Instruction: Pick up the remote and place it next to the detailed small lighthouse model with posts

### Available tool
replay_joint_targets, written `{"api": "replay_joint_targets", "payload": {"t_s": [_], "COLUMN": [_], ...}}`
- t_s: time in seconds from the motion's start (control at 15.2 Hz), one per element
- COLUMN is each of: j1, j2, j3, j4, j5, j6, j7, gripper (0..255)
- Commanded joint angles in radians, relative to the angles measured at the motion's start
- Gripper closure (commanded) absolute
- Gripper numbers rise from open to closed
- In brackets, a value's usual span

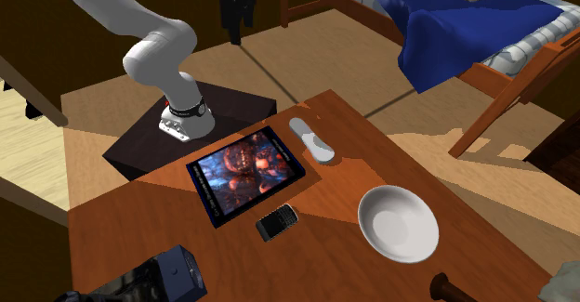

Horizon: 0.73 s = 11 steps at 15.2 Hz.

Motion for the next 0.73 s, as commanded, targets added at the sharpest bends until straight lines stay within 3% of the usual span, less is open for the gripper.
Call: {"api": "replay_joint_targets", "payload": {"t_s": [0.0,0.66], "j1": [0.0,-0.049], "j2": [0.0,0.156], "j3": [0.0,0.089], "j4": [0.0,-0.197], "j5": [0.0,0.071], "j6": [0.0,0.364], "j7": [0.0,0.273], "gripper": [0,0]}}
